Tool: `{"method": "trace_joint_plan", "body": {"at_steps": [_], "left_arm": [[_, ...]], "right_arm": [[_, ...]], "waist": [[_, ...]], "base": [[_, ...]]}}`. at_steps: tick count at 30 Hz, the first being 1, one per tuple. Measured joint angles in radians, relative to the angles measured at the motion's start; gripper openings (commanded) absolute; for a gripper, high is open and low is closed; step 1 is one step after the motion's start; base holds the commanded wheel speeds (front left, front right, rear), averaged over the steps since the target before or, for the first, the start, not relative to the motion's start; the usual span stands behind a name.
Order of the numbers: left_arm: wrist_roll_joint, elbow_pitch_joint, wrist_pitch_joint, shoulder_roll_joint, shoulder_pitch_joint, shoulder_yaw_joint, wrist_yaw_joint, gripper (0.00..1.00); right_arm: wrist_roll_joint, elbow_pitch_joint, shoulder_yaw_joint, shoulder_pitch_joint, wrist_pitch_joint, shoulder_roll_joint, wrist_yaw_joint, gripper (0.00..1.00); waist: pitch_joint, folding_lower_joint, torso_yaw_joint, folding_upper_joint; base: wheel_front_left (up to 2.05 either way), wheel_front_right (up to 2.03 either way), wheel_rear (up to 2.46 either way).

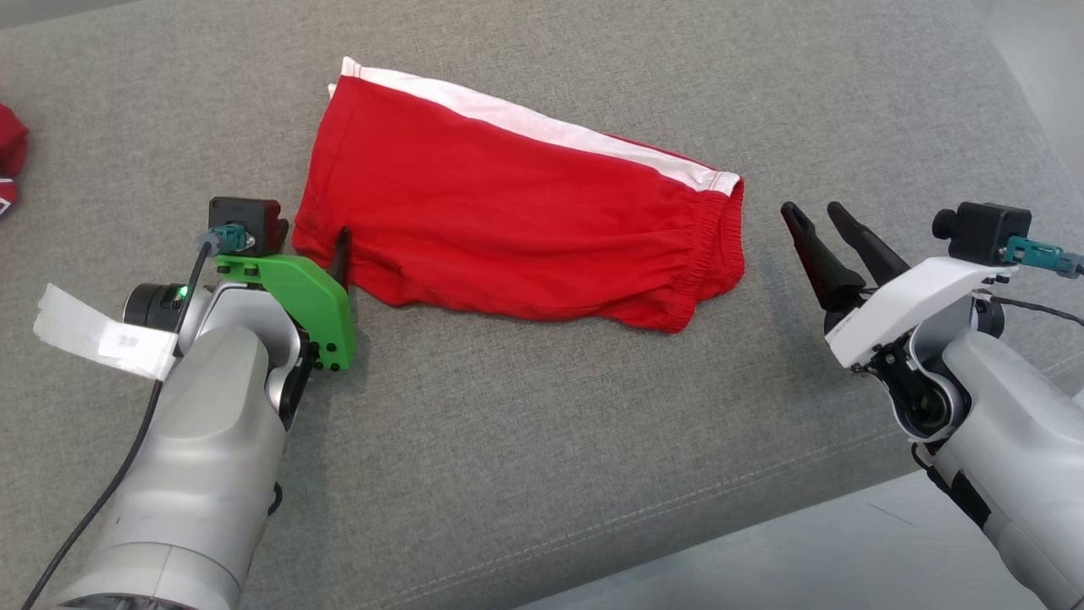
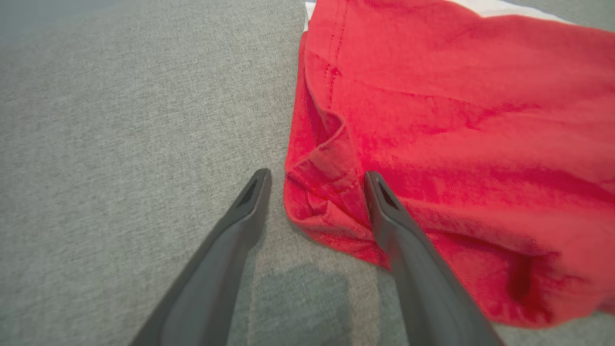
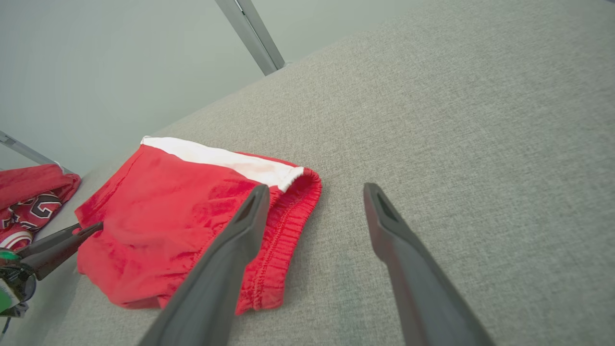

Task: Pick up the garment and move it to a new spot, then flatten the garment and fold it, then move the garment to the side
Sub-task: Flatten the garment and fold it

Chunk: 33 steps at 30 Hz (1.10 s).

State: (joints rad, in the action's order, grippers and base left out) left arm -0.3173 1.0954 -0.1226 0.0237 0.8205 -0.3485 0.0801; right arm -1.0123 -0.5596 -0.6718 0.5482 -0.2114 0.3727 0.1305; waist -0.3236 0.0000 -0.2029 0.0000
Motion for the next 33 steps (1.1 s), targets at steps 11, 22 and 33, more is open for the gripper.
{"method": "trace_joint_plan", "body": {"at_steps": [11,22,33], "left_arm": [[-0.05,-0.014,0.002,0.0,-0.021,-0.022,0.009,0.0],[-0.141,-0.077,-0.072,-0.001,-0.113,-0.037,0.014,0.0],[-0.238,-0.193,-0.117,-0.001,-0.258,-0.077,-0.018,0.0]], "right_arm": [[-0.001,0.001,0.001,0.0,-0.008,0.001,0.0,1.0],[-0.012,-0.004,0.007,-0.031,-0.01,0.013,0.0,1.0],[-0.024,-0.014,0.009,-0.072,-0.017,0.028,0.0,1.0]], "waist": [[0.014,0.0,-0.011,0.0],[0.035,0.0,0.02,0.0],[0.073,0.0,0.09,0.0]], "base": [[0.0,0.0,0.0],[0.0,0.0,0.0],[0.0,0.0,0.0]]}}
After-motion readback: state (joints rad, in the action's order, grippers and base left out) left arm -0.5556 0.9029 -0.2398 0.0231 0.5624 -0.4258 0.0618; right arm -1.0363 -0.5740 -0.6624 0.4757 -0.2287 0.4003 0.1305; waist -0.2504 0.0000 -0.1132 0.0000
